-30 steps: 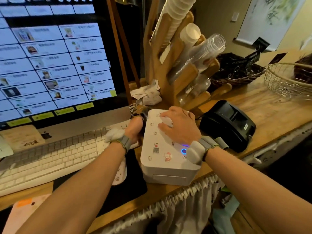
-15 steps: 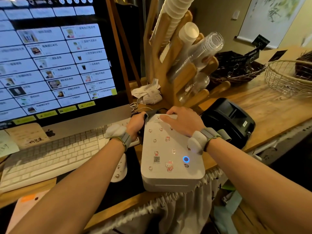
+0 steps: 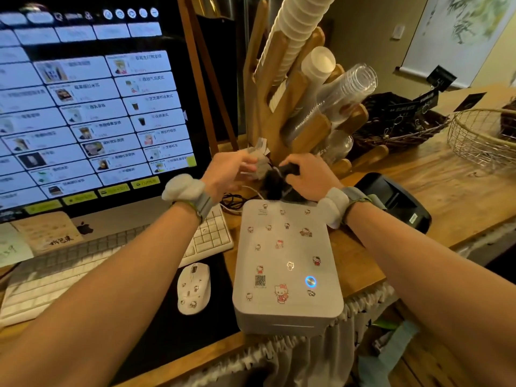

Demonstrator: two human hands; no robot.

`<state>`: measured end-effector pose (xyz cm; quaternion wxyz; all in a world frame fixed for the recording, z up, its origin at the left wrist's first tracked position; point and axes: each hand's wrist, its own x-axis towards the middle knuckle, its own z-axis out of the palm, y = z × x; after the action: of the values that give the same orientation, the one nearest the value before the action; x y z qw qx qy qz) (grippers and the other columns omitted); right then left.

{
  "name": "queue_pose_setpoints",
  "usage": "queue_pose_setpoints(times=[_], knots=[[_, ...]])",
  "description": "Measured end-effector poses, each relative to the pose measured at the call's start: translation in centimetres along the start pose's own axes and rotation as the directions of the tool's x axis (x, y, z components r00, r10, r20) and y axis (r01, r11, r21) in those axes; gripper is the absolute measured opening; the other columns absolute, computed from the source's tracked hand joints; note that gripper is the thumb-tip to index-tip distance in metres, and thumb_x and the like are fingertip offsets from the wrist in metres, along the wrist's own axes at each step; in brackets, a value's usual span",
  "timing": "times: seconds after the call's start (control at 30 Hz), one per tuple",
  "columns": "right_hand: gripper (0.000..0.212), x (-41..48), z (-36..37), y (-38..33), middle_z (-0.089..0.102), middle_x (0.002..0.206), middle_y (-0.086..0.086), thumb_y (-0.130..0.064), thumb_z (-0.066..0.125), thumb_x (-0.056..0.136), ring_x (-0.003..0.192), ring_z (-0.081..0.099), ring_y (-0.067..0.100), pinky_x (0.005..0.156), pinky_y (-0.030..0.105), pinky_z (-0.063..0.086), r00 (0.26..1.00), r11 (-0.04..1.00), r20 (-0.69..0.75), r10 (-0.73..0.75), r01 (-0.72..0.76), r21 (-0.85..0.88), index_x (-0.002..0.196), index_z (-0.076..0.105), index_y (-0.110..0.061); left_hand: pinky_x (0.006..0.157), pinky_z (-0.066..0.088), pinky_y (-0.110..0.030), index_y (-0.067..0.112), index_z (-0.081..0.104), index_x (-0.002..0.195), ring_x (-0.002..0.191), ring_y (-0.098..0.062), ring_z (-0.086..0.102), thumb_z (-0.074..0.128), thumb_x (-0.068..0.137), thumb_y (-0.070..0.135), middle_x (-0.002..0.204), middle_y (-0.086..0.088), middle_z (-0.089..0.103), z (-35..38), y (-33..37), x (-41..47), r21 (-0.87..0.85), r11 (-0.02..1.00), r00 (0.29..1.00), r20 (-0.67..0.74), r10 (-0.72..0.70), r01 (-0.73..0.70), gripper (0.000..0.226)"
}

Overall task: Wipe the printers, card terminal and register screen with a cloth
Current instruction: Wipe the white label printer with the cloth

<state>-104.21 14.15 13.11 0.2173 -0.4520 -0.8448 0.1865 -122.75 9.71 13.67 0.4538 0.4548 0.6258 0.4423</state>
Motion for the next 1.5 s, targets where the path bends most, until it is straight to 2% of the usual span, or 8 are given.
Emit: queue_pose_setpoints(times=[0.13, 0.3, 0.53, 0.63, 1.0, 1.23, 1.33, 1.5], knots=[[0.017, 0.0, 2.1, -1.0, 0.063, 0.106, 0.004, -0.022, 0.049, 0.092, 0.095, 0.057, 0.020, 0.080, 0.029, 0.043, 0.926, 0.993, 0.357, 0.121, -0.113, -0.044, 0.101, 0.064, -0.017, 0.090, 0.047, -0.045, 0.033, 0.055, 0.106, 0.108, -0.021, 0.054, 0.066, 0.080, 0.047, 0.113, 0.005, 0.057, -0.2, -2.8, -1.4, 0.338, 0.920, 0.946, 0.181, -0.269, 0.197, 0.032], [0.029, 1.9, 3.2, -2.9, 0.063, 0.110, 0.008, -0.033, 0.047, 0.092, 0.101, 0.059, 0.027, 0.087, 0.033, 0.042, 0.809, 0.957, 0.534, 0.248, -0.289, -0.006, 0.106, 0.063, -0.014, 0.103, 0.041, -0.055, 0.024, 0.057, 0.117, 0.116, -0.024, 0.057, 0.071, 0.080, 0.038, 0.112, -0.002, 0.068, -0.8, -5.0, -1.8, 0.290, 0.898, 0.860, 0.300, -0.412, 0.330, 0.043], [0.022, 3.8, 2.7, -2.1, 0.054, 0.093, 0.006, -0.028, 0.049, 0.092, 0.075, 0.051, 0.019, 0.056, 0.023, 0.035, 0.755, 0.925, 0.534, 0.380, -0.302, -0.230, 0.078, 0.058, -0.014, 0.102, 0.041, -0.056, 0.017, 0.062, 0.114, 0.112, -0.022, 0.060, 0.072, 0.078, 0.039, 0.107, -0.003, 0.071, -1.0, -5.6, -1.5, 0.268, 0.898, 0.859, 0.289, -0.422, 0.350, 0.043], [0.019, 3.9, 2.9, -2.7, 0.053, 0.091, 0.004, -0.027, 0.047, 0.093, 0.075, 0.051, 0.016, 0.063, 0.022, 0.040, 0.691, 0.918, 0.605, 0.395, -0.319, -0.234, 0.079, 0.055, -0.017, 0.100, 0.041, -0.055, 0.016, 0.063, 0.116, 0.109, -0.022, 0.061, 0.071, 0.079, 0.041, 0.105, -0.002, 0.073, -1.0, -5.8, -1.7, 0.259, 0.893, 0.849, 0.298, -0.437, 0.368, 0.046], [0.024, 5.1, 4.2, -4.7, 0.054, 0.086, 0.004, -0.019, 0.050, 0.092, 0.078, 0.051, 0.020, 0.068, 0.028, 0.041, 0.705, 0.946, 0.636, 0.315, -0.291, -0.145, 0.068, 0.048, -0.020, 0.096, 0.040, -0.060, 0.019, 0.055, 0.124, 0.115, -0.029, 0.054, 0.073, 0.072, 0.051, 0.117, -0.003, 0.064, -1.4, -5.6, -1.6, 0.333, 0.856, 0.830, 0.270, -0.489, 0.396, 0.064], [0.030, 4.6, 3.8, -3.6, 0.056, 0.112, 0.011, -0.018, 0.046, 0.095, 0.107, 0.053, 0.032, 0.091, 0.035, 0.041, 0.703, 0.915, 0.587, 0.401, -0.338, -0.220, 0.118, 0.057, -0.003, 0.101, 0.036, -0.064, 0.023, 0.053, 0.118, 0.113, -0.028, 0.053, 0.073, 0.071, 0.053, 0.112, 0.000, 0.064, -1.4, -5.3, -1.7, 0.354, 0.845, 0.825, 0.260, -0.501, 0.402, 0.059], [0.013, 4.7, 3.4, -4.3, 0.060, 0.090, 0.007, -0.023, 0.055, 0.089, 0.088, 0.059, 0.025, 0.086, 0.034, 0.049, 0.675, 0.890, 0.618, 0.402, -0.446, -0.092, 0.088, 0.060, -0.011, 0.100, 0.036, -0.064, 0.020, 0.051, 0.127, 0.120, -0.030, 0.051, 0.073, 0.070, 0.055, 0.123, -0.003, 0.060, -1.4, -5.2, -1.6, 0.366, 0.840, 0.826, 0.251, -0.505, 0.402, 0.071], [0.016, 4.4, 2.6, -3.5, 0.059, 0.096, 0.010, -0.022, 0.058, 0.087, 0.079, 0.058, 0.024, 0.069, 0.030, 0.048, 0.662, 0.872, 0.574, 0.481, -0.428, -0.237, 0.094, 0.062, -0.008, 0.100, 0.037, -0.064, 0.019, 0.050, 0.124, 0.115, -0.029, 0.053, 0.072, 0.071, 0.055, 0.120, -0.003, 0.061, -1.4, -5.1, -1.6, 0.384, 0.832, 0.822, 0.250, -0.511, 0.400, 0.068]])
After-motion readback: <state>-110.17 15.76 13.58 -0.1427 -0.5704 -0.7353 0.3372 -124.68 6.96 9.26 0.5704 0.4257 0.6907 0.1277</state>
